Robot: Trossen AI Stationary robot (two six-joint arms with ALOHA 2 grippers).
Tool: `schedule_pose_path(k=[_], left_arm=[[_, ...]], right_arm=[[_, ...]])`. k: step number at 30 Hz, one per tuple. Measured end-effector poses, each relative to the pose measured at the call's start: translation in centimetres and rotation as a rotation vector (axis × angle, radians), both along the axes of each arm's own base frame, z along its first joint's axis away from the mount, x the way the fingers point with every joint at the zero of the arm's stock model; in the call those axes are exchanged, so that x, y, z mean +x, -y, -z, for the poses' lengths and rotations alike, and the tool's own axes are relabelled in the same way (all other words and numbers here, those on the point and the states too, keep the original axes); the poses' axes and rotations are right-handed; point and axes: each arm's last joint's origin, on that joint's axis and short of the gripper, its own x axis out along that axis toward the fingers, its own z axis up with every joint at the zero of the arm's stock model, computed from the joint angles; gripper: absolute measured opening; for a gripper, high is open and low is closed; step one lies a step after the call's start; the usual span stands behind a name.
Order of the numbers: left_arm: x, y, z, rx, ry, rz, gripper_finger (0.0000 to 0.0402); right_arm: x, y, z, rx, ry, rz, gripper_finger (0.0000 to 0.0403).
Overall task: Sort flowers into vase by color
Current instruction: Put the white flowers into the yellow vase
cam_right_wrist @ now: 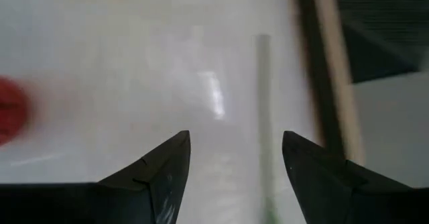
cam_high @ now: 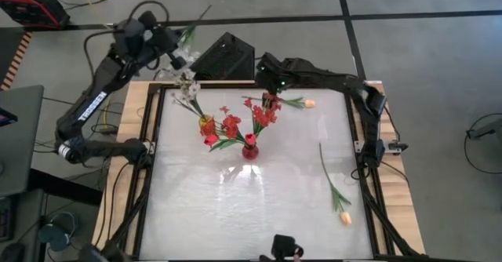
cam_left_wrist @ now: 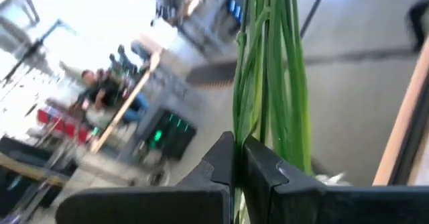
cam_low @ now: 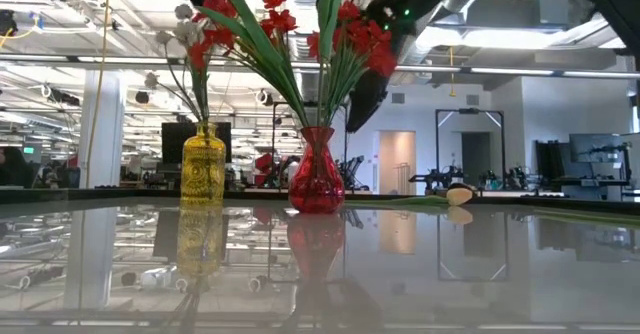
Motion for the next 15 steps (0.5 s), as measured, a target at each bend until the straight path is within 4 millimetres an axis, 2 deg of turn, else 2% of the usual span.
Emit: schedule_pose_path(k=[7,15], left_arm=[[-0.5,3.5,-2.8,0.046,0.259,0.241,0.0000],[-0.2,7.7,-4.4,-0.041,0.455,0.518,0.0000]], right_arm=[[-2.3,-1.0,-5.1,-0.185,0.049,0.084,0.0264],[-4.4,-4.9,-10.5,-0.266,0.184,0.021,0.0264]])
